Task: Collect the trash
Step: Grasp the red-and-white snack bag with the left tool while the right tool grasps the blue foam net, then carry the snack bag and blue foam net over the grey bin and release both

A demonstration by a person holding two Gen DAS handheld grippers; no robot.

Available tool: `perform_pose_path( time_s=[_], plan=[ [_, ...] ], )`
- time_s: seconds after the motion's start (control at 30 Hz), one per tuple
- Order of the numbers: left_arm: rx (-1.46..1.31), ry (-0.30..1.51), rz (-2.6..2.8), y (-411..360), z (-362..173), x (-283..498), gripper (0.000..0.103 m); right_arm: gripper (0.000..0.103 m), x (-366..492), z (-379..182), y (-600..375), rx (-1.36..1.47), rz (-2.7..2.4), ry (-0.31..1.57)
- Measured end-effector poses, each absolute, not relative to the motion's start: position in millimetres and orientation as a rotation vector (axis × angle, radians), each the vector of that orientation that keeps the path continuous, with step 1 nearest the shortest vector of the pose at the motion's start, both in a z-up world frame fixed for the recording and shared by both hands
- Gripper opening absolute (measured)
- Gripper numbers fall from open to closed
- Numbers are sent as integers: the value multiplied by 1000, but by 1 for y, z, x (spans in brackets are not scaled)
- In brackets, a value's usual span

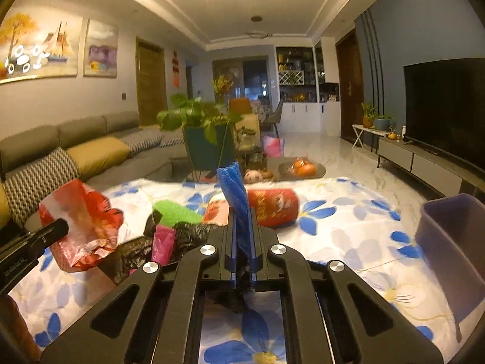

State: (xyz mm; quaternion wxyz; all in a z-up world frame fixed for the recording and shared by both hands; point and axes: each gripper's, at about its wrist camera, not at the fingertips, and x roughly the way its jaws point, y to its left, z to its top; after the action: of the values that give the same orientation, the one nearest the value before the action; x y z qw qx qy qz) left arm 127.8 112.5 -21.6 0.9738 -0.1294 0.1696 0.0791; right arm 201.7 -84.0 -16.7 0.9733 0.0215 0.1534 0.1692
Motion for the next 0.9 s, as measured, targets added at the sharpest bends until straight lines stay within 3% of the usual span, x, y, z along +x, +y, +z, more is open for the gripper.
perform_pose_path(
  time_s=[0.9],
  plan=[
    [-141, 265, -36, 3, 24, 81, 4, 7, 99, 26, -182, 105, 280, 190]
  ],
)
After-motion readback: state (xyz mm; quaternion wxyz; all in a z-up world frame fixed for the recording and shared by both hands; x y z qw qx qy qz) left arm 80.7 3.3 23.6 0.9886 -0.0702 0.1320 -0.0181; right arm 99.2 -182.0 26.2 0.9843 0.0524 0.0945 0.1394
